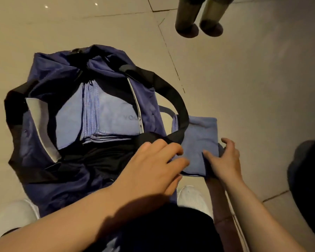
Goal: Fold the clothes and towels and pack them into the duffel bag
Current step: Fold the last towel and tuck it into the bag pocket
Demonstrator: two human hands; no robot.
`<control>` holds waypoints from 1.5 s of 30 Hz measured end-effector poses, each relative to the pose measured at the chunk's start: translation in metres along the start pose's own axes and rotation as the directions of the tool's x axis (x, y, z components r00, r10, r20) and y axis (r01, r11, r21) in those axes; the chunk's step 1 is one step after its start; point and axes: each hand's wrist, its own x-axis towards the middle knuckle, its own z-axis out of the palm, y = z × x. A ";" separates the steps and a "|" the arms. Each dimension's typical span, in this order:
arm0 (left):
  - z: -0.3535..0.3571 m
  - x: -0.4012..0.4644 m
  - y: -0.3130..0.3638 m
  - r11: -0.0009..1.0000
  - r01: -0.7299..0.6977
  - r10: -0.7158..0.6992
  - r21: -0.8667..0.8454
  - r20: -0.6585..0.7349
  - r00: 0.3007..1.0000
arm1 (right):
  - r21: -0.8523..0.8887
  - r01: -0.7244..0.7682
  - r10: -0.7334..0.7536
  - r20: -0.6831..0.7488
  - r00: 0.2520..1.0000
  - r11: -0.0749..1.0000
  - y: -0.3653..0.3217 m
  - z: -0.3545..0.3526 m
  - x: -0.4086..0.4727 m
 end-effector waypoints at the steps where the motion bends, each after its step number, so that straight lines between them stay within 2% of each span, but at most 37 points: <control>1: 0.005 0.004 0.004 1.000 0.000 0.001 -0.020 0.021 1.000 | 0.024 0.030 -0.030 0.000 1.000 0.999 0.002 0.002 0.000; 3: 0.012 0.008 0.010 0.998 0.009 -0.006 -0.066 0.056 0.998 | 0.093 0.070 -0.073 0.026 0.997 0.993 0.003 0.005 0.002; 8: 0.015 0.004 0.012 0.988 0.065 -0.055 -0.143 0.070 0.996 | 0.212 -0.082 0.046 0.168 0.985 0.974 -0.007 -0.003 0.011; 11: 0.007 -0.002 0.010 0.975 0.092 -0.085 -0.204 0.043 0.995 | 0.319 -0.076 0.012 0.198 0.980 0.945 -0.014 -0.017 0.005; 14: 0.000 -0.005 0.007 0.964 0.101 -0.112 -0.245 -0.029 0.993 | 0.354 0.021 -0.085 0.165 0.983 0.935 -0.026 -0.040 -0.009; 18: -0.012 -0.006 0.006 0.947 0.184 -0.233 -0.262 -0.173 0.957 | 0.261 0.231 -0.257 0.071 0.964 0.937 -0.048 -0.074 -0.032; 21: -0.023 -0.007 0.001 0.932 0.181 -0.261 -0.313 -0.238 0.935 | 0.229 0.379 -0.389 -0.005 0.921 0.897 -0.074 -0.098 -0.054; 24: -0.034 -0.013 -0.008 0.913 0.201 -0.306 -0.356 -0.271 0.913 | 0.184 0.537 -0.536 -0.060 0.842 0.823 -0.107 -0.113 -0.076; 27: -0.050 -0.027 -0.025 0.894 0.253 -0.384 -0.370 -0.342 0.858 | 0.122 0.685 -0.679 -0.094 0.728 0.718 -0.146 -0.113 -0.098; 29: -0.068 -0.038 -0.049 0.890 0.308 -0.433 -0.335 -0.414 0.801 | 0.151 0.761 -0.759 -0.086 0.646 0.631 -0.175 -0.105 -0.111; 31: -0.089 -0.054 -0.081 0.874 0.416 -0.485 -0.251 -0.490 0.724 | 0.245 0.813 -0.826 -0.076 0.559 0.528 -0.205 -0.091 -0.126; 33: -0.107 -0.076 -0.114 0.814 0.541 -0.559 -0.210 -0.537 0.632 | 0.424 0.812 -0.881 -0.063 0.469 0.402 -0.231 -0.069 -0.135; 35: -0.114 -0.096 -0.137 0.730 0.637 -0.662 -0.249 -0.489 0.568 | 0.646 0.675 -0.881 -0.006 0.473 0.357 -0.247 -0.037 -0.137; 37: -0.110 -0.106 -0.150 0.644 0.712 -0.760 -0.282 -0.344 0.551 | 0.723 0.520 -0.828 0.128 0.546 0.455 -0.251 0.005 -0.131; 39: -0.103 -0.106 -0.156 0.566 0.781 -0.824 -0.264 -0.146 0.547 | 0.553 0.519 -0.736 0.297 0.608 0.652 -0.244 0.050 -0.121; 40: -0.098 -0.103 -0.160 0.542 0.806 -0.838 -0.236 -0.074 0.541 | 0.382 0.576 -0.689 0.345 0.637 0.723 -0.238 0.070 -0.115; 41: -0.093 -0.100 -0.162 0.537 0.819 -0.841 -0.202 -0.047 0.539 | 0.181 0.643 -0.660 0.347 0.666 0.744 -0.231 0.085 -0.111; 43: -0.088 -0.092 -0.164 0.532 0.830 -0.846 -0.165 -0.061 0.530 | -0.097 0.745 -0.698 0.288 0.655 0.660 -0.218 0.101 -0.109; 45: -0.084 -0.087 -0.163 0.540 0.821 -0.842 -0.187 -0.113 0.528 | -0.174 0.805 -0.766 0.250 0.593 0.567 -0.211 0.107 -0.111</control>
